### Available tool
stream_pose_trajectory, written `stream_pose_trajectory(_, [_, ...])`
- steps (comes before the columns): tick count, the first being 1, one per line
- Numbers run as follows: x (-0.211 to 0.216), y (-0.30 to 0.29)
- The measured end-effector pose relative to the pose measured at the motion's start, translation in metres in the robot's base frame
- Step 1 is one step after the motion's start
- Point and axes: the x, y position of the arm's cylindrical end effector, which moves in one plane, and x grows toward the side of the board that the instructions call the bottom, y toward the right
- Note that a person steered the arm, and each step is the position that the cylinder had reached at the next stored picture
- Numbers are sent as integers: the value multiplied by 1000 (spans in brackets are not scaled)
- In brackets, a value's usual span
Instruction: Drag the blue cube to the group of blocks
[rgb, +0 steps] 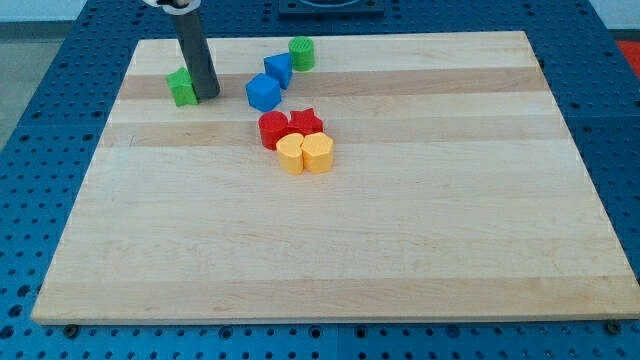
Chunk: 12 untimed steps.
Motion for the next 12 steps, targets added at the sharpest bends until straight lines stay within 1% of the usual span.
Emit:
stream_pose_trajectory(1, [6,39])
stream_pose_trajectory(2, [27,88])
stream_pose_trajectory(4, [32,185])
stream_pose_trajectory(5, [22,174])
stream_pose_trajectory(6, [-1,157])
stream_pose_trajectory(7, [-13,169])
stream_pose_trajectory(8, [-12,202])
stream_pose_trajectory(9, [19,219])
stream_pose_trajectory(10, [61,219])
stream_pose_trajectory(11, [56,232])
stream_pose_trajectory(12, [35,258])
